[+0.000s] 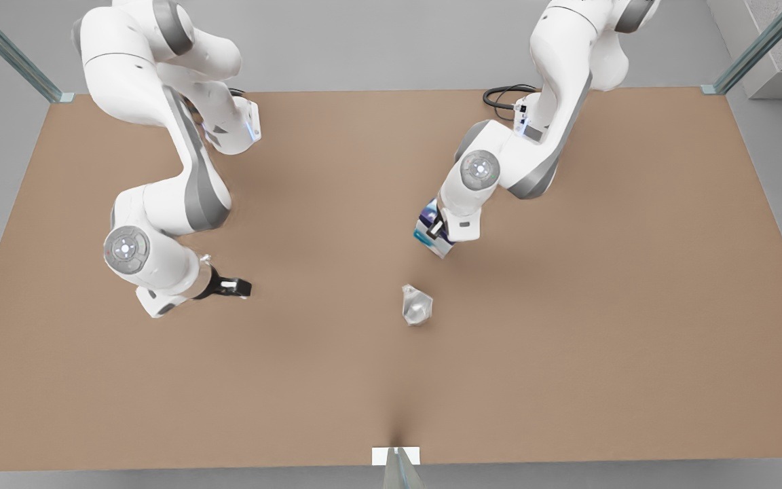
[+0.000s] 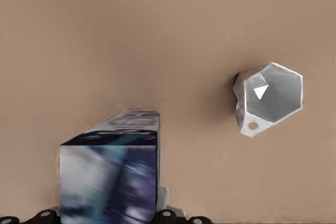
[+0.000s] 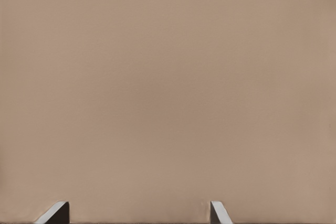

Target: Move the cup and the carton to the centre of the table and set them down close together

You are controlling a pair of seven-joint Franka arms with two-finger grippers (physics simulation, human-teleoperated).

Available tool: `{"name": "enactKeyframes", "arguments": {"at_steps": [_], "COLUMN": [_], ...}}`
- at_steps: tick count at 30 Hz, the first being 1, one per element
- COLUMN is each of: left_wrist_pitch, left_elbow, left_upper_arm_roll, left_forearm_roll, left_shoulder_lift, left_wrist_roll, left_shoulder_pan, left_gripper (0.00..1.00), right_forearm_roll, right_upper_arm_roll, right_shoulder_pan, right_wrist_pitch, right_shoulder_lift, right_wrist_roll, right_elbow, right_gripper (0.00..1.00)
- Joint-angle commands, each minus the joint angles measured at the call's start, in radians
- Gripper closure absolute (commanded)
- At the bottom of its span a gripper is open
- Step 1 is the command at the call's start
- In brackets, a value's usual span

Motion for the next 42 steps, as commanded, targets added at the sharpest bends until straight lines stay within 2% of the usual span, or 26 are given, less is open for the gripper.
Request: {"name": "enactKeyframes", "arguments": {"at_steps": [1, 2, 6, 13, 14, 15, 16, 39, 41, 42], "left_wrist_pitch": [0.003, 0.003, 0.06, 0.134, 0.134, 0.134, 0.134, 0.097, -0.095, -0.292], "left_elbow": [0.0, -0.002, -0.025, -0.058, -0.058, -0.058, -0.058, -0.046, 0.037, 0.145], "left_upper_arm_roll": [-0.003, -0.022, -0.023, -0.022, -0.022, -0.022, -0.022, -0.02, -0.014, -0.008], "left_forearm_roll": [-0.035, -0.036, -0.087, -0.101, -0.101, -0.099, -0.099, -0.102, -0.093, -0.044], "left_shoulder_lift": [0.008, 0.022, 0.048, 0.076, 0.079, 0.08, 0.085, 0.05, -0.009, -0.053], "left_wrist_roll": [0.0, 0.0, 0.013, 0.016, 0.016, 0.016, 0.016, 0.005, 0.003, 0.005], "left_shoulder_pan": [-0.003, -0.007, -0.016, -0.044, -0.044, -0.046, -0.046, -0.044, -0.044, -0.039], "left_gripper": [0.33, 0.33, 0.33, 0.31, 0.28, 0.1, 0.01, 0.0, 0.0, 0.0], "right_forearm_roll": [0.0, -0.003, -0.031, -0.051, -0.051, -0.046, -0.044, -0.046, -0.046, -0.046], "right_upper_arm_roll": [-0.014, -0.051, -0.089, -0.088, -0.089, -0.093, -0.093, -0.091, -0.091, -0.091], "right_shoulder_pan": [-0.005, -0.018, -0.081, -0.108, -0.108, -0.108, -0.108, -0.107, -0.107, -0.107], "right_wrist_pitch": [-0.021, -0.087, -0.225, -0.228, -0.226, -0.228, -0.228, -0.245, -0.243, -0.243], "right_shoulder_lift": [-0.015, -0.047, -0.154, -0.171, -0.171, -0.162, -0.162, -0.151, -0.151, -0.151], "right_wrist_roll": [-0.026, -0.076, -0.214, -0.217, -0.217, -0.217, -0.217, -0.217, -0.219, -0.217], "right_elbow": [-0.001, -0.004, 0.0, 0.003, 0.003, 0.005, 0.005, 0.023, 0.023, 0.023], "right_gripper": [0.0, 0.0, 0.0, 0.0, 0.0, 0.0, 0.0, 0.0, 0.0, 0.0]}}
